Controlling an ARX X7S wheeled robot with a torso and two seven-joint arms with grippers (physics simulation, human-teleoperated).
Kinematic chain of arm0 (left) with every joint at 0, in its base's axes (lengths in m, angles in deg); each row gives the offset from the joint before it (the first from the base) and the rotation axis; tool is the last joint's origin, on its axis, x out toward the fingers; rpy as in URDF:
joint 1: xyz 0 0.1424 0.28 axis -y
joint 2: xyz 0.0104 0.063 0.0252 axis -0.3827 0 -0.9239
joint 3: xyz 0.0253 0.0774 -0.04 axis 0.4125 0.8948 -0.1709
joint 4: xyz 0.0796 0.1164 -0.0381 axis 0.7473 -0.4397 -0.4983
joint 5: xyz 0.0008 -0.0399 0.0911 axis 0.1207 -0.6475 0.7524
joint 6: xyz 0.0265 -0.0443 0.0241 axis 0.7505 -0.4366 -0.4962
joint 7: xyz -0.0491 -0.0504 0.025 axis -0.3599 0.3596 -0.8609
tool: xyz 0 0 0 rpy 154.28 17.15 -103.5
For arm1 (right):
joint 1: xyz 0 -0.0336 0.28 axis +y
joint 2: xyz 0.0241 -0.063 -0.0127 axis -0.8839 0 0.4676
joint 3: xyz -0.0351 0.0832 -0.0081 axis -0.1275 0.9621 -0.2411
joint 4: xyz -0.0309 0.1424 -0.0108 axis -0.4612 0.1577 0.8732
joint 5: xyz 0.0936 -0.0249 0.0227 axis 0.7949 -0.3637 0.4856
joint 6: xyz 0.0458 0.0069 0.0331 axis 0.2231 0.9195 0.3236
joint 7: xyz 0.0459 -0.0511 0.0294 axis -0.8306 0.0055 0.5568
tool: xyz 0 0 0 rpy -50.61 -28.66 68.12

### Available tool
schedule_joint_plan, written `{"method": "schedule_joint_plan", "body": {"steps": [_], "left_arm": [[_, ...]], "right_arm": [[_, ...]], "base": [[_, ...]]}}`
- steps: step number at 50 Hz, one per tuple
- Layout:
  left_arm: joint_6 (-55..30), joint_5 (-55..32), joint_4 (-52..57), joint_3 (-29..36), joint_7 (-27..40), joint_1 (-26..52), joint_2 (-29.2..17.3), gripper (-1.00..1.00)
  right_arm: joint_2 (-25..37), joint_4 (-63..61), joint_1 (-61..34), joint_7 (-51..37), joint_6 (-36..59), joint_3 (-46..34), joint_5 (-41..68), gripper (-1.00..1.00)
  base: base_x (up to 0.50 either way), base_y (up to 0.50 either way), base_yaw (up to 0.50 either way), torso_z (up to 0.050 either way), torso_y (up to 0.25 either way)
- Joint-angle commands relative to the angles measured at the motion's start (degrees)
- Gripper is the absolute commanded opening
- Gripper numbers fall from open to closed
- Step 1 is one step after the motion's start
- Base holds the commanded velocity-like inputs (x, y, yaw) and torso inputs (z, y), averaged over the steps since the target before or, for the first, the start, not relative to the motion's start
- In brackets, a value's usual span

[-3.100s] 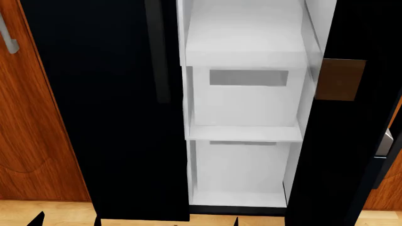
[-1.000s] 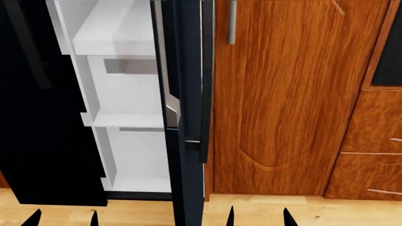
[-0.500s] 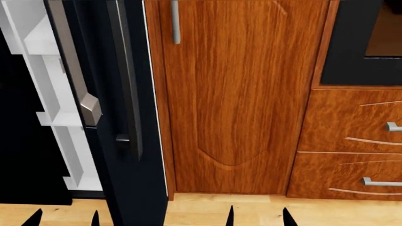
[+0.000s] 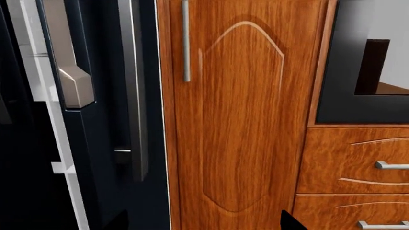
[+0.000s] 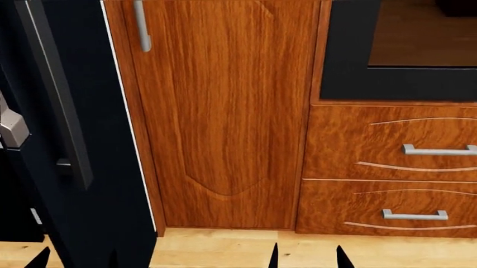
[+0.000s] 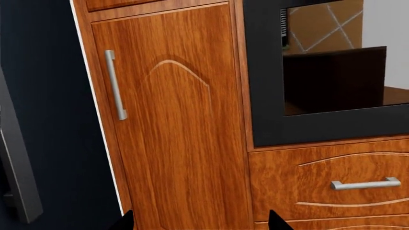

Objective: Close the fridge door

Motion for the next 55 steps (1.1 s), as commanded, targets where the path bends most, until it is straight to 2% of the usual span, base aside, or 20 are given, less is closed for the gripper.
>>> {"method": "schedule_joint_plan", "body": {"steps": [1,9,18,55], "left_arm": [[0.3,-0.3,-0.3,0.4,0.4,0.1,-0.2,1.0],[0.8,-0.6,-0.6,0.6,0.5,0.2,-0.4,1.0],[0.5,-0.9,-0.1,0.9,0.9,0.2,-0.7,1.0],[0.2,-1.7,0.8,1.8,1.9,-0.1,-1.8,1.0]], "right_arm": [[0.3,0.2,-0.2,-0.3,-0.3,-0.4,0.3,1.0],[0.5,0.4,-0.1,-0.6,-0.7,-0.7,0.3,1.0],[0.8,0.6,-0.4,-0.7,-0.8,-1.1,0.3,1.0],[1.8,-0.4,-0.6,-2.4,0.7,-2.3,1.2,1.0]], "base": [[0.0,-0.5,0.0,0.0,0.0],[0.0,-0.48,0.0,0.0,0.0],[0.0,-0.01,0.0,0.0,0.0],[0.5,0.0,0.0,0.0,0.0]]}}
